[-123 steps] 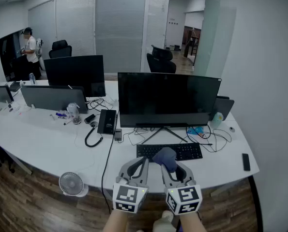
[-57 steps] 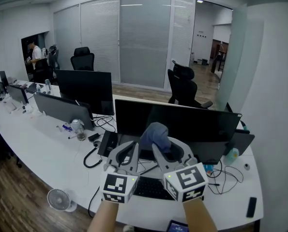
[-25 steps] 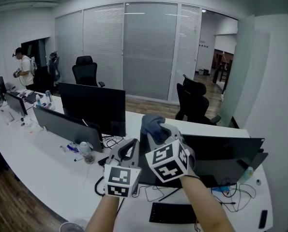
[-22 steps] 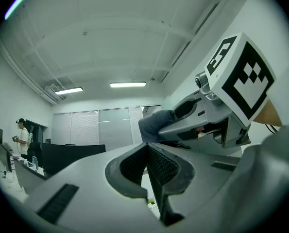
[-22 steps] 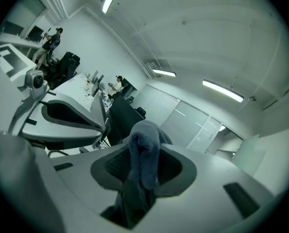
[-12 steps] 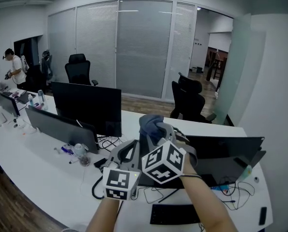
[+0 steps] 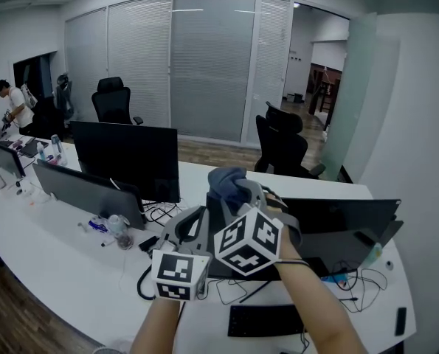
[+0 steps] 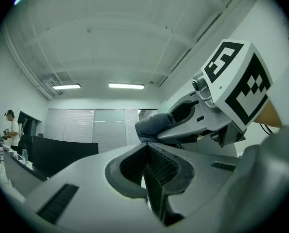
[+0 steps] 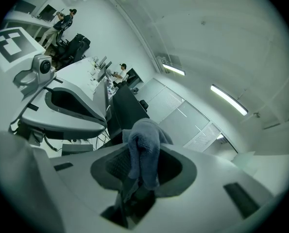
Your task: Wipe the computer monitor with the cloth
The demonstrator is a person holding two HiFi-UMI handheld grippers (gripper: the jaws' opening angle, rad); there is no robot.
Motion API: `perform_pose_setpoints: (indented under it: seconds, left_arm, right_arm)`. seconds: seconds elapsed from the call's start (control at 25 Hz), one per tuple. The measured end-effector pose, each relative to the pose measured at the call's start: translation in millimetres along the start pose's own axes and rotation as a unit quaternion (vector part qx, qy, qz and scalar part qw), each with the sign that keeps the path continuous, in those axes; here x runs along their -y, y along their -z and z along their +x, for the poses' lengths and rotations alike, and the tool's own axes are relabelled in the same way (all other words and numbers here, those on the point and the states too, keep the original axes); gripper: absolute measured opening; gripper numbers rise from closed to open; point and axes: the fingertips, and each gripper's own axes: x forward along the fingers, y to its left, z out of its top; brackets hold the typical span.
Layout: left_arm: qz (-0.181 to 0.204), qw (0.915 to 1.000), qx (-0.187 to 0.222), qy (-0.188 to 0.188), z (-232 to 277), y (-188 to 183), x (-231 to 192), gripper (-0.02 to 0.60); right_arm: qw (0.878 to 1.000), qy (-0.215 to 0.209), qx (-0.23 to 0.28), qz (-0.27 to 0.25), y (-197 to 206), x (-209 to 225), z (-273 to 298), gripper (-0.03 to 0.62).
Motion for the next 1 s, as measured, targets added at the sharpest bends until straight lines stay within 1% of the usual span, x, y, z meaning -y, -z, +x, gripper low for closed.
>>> perform_pose_setpoints:
  seconds: [0.4, 0.8, 1.0]
  left_arm:
    - [0.008, 0.9999, -0.006, 0.001, 9, -7, 24, 0.008]
    - [0.016, 0.9998, -0.015, 0.004, 22, -12, 60, 0.008]
    - [0.020, 0.9996, -0.022, -0.004, 25, -15, 74, 0.008]
  right_arm:
    - [1.000, -0.005, 0.005, -0.002, 14, 10, -8, 0.129]
    - [1.000, -0.011, 0.005, 0.018, 41, 26, -21, 0.130]
    - [1.000, -0.017, 0.010, 0.011, 48, 28, -25, 0.130]
